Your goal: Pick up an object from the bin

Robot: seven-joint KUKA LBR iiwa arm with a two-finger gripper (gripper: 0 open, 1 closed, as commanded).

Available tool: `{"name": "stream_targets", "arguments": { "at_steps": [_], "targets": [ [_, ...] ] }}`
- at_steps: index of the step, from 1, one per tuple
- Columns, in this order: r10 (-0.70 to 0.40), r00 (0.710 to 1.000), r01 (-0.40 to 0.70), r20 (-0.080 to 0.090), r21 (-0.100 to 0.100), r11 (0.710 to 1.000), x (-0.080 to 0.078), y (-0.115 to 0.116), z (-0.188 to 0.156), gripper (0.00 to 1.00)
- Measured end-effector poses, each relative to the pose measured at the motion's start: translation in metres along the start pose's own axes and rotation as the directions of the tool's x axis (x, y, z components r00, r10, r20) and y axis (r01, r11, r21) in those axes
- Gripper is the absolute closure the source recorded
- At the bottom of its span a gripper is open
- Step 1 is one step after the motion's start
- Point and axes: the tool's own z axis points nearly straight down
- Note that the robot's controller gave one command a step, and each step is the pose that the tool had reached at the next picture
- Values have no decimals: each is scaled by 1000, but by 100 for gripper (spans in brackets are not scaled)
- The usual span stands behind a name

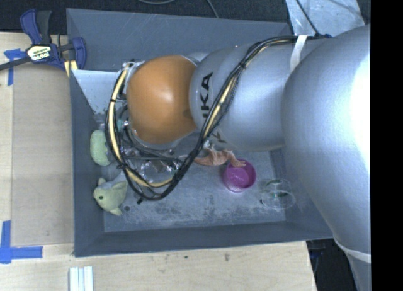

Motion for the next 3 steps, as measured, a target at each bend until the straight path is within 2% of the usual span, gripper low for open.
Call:
{"name": "stream_targets", "arguments": {
  "at_steps": [1, 2, 3],
  "targets": [
    [75, 997, -75, -3, 0, 997, 15, 13, 27, 0],
    [-294, 956, 294, 6, 1, 956, -6, 9, 46, 100],
    [-400, 917, 400, 7, 1, 917, -9, 9, 48, 100]
  ]
}}
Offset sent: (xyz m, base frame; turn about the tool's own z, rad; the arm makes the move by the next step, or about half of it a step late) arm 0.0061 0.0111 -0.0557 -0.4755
